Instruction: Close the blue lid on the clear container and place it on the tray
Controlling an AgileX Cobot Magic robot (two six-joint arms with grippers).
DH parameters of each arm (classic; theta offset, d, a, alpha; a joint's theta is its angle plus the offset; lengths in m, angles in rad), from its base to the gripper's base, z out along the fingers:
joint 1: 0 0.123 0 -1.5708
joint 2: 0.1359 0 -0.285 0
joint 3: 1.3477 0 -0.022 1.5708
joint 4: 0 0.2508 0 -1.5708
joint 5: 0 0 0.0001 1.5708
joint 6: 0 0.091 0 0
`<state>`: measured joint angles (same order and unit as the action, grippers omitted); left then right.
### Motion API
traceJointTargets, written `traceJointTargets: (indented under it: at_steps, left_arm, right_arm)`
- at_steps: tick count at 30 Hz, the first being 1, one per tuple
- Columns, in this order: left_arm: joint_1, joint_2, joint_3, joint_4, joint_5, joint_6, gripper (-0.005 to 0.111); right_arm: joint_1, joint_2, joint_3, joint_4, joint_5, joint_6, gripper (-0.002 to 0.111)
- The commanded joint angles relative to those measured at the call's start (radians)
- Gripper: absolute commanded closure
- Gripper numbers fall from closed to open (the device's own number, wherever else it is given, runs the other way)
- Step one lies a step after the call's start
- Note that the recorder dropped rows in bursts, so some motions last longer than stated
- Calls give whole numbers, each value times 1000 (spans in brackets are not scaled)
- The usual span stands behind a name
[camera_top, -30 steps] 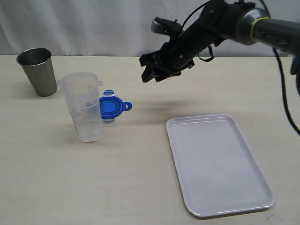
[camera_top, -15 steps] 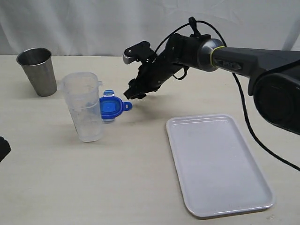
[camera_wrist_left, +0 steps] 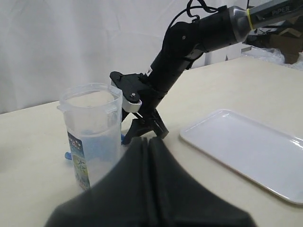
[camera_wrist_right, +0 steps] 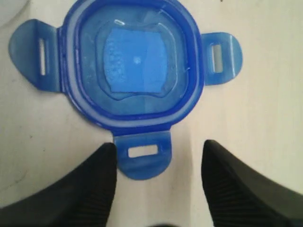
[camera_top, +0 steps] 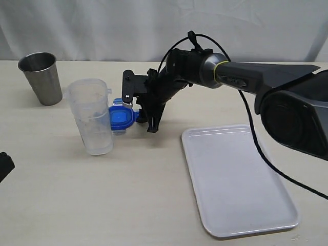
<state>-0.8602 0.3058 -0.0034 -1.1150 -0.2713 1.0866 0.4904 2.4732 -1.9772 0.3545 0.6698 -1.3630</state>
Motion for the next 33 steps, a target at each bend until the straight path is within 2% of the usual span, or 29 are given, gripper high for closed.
traceJointTargets:
  at_steps: [1,4,7,10,12,15,16,19,21,24,27,30,33]
  left_arm:
    - [-3,5,3,-6,6,-9,107]
    - [-3,5,3,-6,6,-9,107]
    - [-3,5,3,-6,6,-9,107]
    - [-3,5,3,-6,6,-11,107]
    - [-3,5,3,-6,6,-11,107]
    - [-3,5,3,-6,7,-15,107]
    - [-3,5,3,-6,7,-15,107]
    - [-3,5,3,-6,7,-16,107]
    - [-3,5,3,-6,7,-16,107]
    - [-3,5,3,-6,10,-16,107]
    - [-3,5,3,-6,15,-17,107]
    - [-3,5,3,-6,15,-17,107]
    - [-3,5,3,-6,15,-17,107]
  right_arm:
    - [-2,15,-1,-3,-12,22,66]
    - [-2,11,-1,-3,32,10,74]
    - [-2,10,-1,-3,63,26,74]
    - [-7,7,-12,-13,63,84,87]
    - [-15,5,-12,-33,65,105,101]
    - [-27,-9,-12,-50,95,180,104]
    - [-27,-16,-12,-16,92,180,104]
    - [-27,-38,-21,351,80,116,104]
    - [-27,-22,-50,426,83,202,104]
    - [-27,34,-89,362,93,366,104]
    - [-23,60,-94,314,98,435,104]
    - [-23,69,-94,125,120,596,104]
    - [-23,67,-94,3,180,645,104]
